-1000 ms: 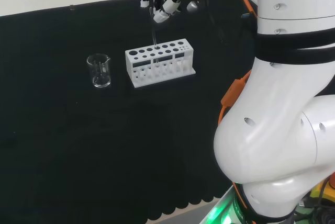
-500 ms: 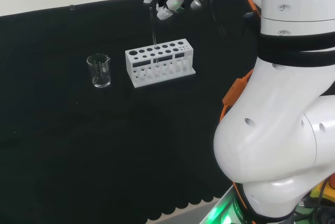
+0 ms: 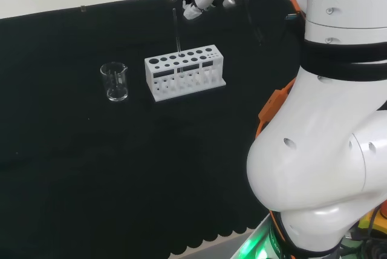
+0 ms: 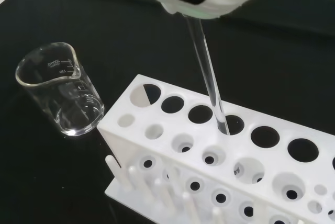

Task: Put the glass rod back on the white test tube rack.

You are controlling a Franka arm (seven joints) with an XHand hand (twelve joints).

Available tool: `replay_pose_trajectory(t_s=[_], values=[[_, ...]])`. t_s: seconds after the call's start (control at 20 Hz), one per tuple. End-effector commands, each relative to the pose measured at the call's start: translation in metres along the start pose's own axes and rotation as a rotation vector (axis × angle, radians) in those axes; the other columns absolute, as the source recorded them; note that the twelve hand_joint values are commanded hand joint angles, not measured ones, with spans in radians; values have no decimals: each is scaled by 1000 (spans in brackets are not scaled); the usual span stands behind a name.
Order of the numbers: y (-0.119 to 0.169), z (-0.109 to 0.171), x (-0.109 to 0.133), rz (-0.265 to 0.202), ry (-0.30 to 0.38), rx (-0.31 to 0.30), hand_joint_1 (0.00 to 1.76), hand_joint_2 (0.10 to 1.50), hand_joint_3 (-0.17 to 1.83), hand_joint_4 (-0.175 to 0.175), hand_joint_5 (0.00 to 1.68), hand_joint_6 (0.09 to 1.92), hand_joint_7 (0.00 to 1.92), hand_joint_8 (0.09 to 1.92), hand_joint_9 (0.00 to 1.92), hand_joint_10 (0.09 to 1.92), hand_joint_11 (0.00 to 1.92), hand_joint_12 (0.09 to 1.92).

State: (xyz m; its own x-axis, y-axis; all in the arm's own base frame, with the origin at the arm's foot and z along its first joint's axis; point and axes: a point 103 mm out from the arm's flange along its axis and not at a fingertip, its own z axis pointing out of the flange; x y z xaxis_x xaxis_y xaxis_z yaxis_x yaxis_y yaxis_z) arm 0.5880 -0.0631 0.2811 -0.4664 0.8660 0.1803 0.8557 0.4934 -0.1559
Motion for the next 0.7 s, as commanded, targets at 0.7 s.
replay_pose_trajectory(t_s=[0.7], values=[[-12,-16,6,2,-35,-17,1264,873,-175,-175,626,736,1363,87,1920,143,1920,581]])
